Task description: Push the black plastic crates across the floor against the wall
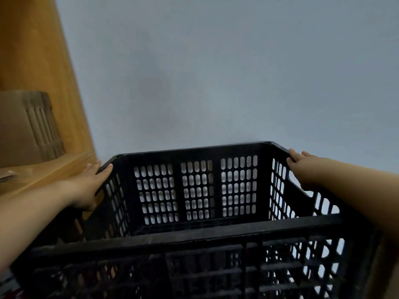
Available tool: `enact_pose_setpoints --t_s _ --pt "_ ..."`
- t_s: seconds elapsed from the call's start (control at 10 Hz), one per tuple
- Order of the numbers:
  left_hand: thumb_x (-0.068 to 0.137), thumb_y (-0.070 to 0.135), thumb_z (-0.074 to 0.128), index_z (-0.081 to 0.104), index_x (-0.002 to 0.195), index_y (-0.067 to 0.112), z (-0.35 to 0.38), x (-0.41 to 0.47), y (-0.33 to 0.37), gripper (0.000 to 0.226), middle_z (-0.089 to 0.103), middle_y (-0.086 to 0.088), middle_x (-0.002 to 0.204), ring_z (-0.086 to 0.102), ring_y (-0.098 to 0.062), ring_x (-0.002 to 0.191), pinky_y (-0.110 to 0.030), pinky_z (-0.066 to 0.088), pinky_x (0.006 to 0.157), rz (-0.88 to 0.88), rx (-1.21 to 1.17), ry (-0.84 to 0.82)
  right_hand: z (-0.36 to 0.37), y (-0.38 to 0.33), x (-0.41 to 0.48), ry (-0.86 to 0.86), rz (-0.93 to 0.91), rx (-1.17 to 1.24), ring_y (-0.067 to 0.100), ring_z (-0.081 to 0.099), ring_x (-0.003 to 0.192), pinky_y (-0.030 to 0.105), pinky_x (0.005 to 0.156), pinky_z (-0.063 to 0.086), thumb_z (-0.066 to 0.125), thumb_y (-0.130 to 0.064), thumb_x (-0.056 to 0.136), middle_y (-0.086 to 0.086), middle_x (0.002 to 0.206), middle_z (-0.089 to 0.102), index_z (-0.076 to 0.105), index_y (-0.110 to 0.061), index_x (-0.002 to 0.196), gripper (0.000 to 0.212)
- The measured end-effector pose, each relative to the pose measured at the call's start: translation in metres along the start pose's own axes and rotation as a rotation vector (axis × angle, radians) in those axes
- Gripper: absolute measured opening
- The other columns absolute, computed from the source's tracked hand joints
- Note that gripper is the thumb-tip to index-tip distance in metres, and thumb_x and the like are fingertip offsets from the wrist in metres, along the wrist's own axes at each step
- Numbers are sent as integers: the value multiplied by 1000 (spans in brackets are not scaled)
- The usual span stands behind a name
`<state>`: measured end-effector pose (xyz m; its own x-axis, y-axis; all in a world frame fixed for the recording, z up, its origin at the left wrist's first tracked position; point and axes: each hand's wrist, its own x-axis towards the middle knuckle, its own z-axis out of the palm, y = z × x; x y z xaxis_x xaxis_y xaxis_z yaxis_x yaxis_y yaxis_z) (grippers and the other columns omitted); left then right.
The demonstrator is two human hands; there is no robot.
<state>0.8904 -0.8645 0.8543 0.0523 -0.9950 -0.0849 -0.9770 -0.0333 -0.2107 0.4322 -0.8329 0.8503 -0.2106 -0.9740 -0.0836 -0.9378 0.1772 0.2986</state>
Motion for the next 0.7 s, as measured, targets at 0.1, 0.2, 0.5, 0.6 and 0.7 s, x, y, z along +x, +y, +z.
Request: enact_pose_setpoints --t_s 0.1,0.2,0.5,0.6,0.7 --pt "80 12 63 -21 143 15 3 -2 1 105 -22 -17 154 -14 -32 143 -33 9 116 7 38 44 3 5 -1 43 -22 13 29 -3 146 38 118 13 34 -2 92 7 157 -20 -5 -8 148 69" --pt "80 14 64 -21 143 16 4 -1 3 106 -22 -17 154 -14 -33 143 -37 8 116 2 75 59 4 5 -3 60 -28 -7 29 -5 146 41 118 12 35 -4 91 7 157 -20 -4 -9 149 69" --pt "80 23 64 -20 144 19 6 3 1 106 -20 -14 155 -14 -34 143 -43 6 117 1 153 85 2 5 -11 63 -29 -1 26 -5 147 47 116 11 36 -8 92 2 158 -19 -3 -13 149 70" --pt "79 27 63 -21 143 23 2 2 5 106 -24 -12 155 -18 -31 142 -45 2 117 -35 190 47 3 3 -13 61 -11 9 24 -9 146 50 116 8 42 -11 90 2 157 -21 -4 -18 149 75" --pt "82 41 58 -14 146 23 -24 -13 16 98 -20 -14 156 -16 -32 143 -47 3 116 -49 169 -41 -24 8 -31 93 -40 162 26 -11 146 50 116 4 50 -28 91 6 158 -16 -1 -24 149 78"
